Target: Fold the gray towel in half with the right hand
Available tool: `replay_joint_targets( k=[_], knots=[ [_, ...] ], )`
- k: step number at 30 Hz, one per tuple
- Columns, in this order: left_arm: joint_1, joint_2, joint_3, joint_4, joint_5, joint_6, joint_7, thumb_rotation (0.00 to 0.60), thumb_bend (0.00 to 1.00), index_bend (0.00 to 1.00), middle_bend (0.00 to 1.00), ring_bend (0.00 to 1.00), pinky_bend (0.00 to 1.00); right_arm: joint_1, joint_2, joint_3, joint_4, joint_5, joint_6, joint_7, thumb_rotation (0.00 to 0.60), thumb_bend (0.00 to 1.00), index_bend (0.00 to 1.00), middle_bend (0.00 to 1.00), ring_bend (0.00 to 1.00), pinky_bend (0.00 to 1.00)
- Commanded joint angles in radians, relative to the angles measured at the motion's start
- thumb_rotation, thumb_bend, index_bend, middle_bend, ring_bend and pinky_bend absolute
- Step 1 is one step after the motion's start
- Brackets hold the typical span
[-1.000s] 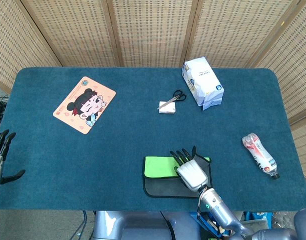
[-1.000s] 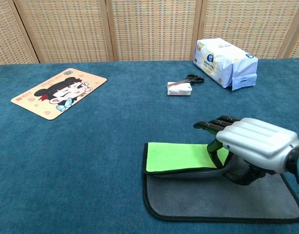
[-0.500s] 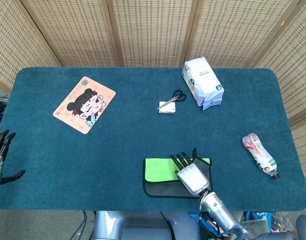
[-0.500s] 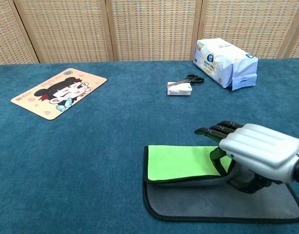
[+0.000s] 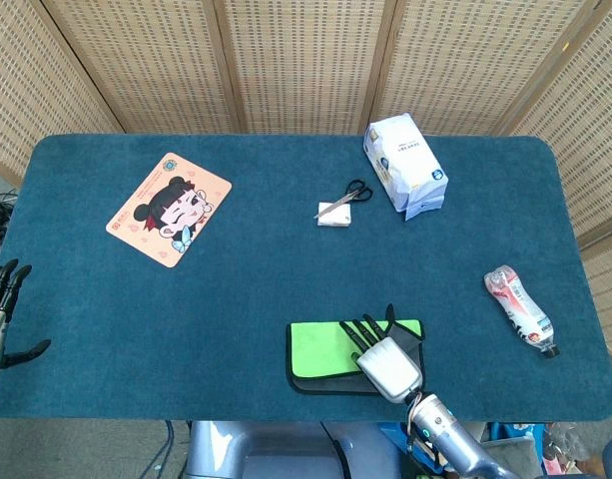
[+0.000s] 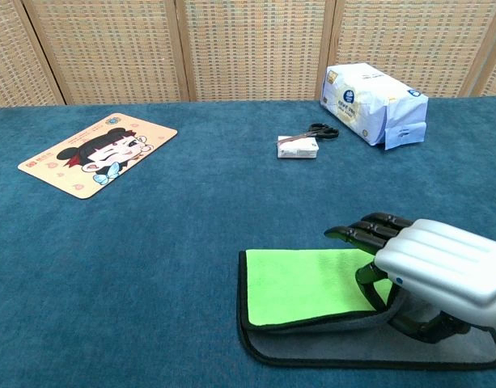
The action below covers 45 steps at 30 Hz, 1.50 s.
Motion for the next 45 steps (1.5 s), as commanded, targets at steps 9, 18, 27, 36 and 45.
replay_joint_targets(
  k=[9,18,27,36,45],
  knots=[
    [0.0,0.001,0.0,0.001,-0.001,-0.001,-0.002,0.6,0.11,0.0,0.0,0.0,0.0,-0.025,-0.003,0.003,0.011,-0.028,-0.009,-0.016,0.6,0.58,0.62,0.0,0.0,0.0],
    [0.001,0.0,0.0,0.0,0.0,0.0,0.002,0.6,0.11,0.0,0.0,0.0,0.0,-0.034,0.018,0.005,-0.006,-0.036,-0.039,-0.004,0.6,0.45,0.06,0.0,0.0,0.0],
    [0.0,-0.001,-0.001,0.001,-0.002,-0.001,0.004,0.6,0.11,0.0,0.0,0.0,0.0,-0.029,0.105,0.013,-0.125,-0.065,-0.058,0.104,0.6,0.37,0.0,0.0,0.0,0.0],
    [0.001,0.0,-0.002,0.001,-0.003,-0.001,0.001,0.6,0.11,0.0,0.0,0.0,0.0,0.041,0.21,0.146,-0.191,0.043,-0.129,0.161,0.6,0.37,0.09,0.0,0.0,0.0],
    [-0.002,-0.001,-0.006,0.004,-0.014,-0.006,0.003,0.6,0.11,0.0,0.0,0.0,0.0,0.142,0.252,0.26,-0.144,0.36,-0.304,0.15,0.6,0.37,0.29,0.0,0.0,0.0]
  ],
)
